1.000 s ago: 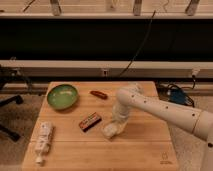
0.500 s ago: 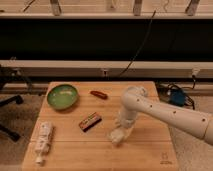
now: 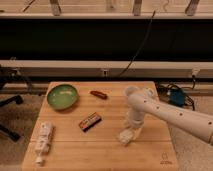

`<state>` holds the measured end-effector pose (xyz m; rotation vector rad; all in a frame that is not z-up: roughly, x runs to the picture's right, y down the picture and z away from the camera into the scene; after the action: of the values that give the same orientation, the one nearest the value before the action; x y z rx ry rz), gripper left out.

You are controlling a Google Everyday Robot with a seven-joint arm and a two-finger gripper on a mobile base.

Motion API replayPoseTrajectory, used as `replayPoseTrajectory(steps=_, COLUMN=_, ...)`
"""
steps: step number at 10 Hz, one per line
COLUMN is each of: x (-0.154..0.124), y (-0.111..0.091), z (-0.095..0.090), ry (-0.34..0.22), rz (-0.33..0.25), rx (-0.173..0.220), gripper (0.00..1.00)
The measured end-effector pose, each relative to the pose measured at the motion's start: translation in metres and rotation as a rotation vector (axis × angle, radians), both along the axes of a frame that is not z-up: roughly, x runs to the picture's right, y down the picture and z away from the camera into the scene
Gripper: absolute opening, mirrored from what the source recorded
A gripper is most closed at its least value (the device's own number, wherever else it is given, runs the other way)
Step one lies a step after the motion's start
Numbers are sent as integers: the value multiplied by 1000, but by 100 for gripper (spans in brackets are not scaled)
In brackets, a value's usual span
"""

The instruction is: Wipe the white sponge on the table

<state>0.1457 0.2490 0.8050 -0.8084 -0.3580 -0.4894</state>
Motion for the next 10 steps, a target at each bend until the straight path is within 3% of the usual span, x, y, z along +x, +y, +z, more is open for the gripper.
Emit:
replayPoseTrajectory(steps=4, x=10, y=-21, z=31, ry=41, rz=20, rx=30, gripper=0)
replayPoseTrajectory(steps=8, x=9, y=-23, z=31, ry=37, rz=22, rx=31, gripper=0)
replayPoseTrajectory(steps=10, x=-1, y=-32, z=39, ry=16, rz=19, rx=50, gripper=0)
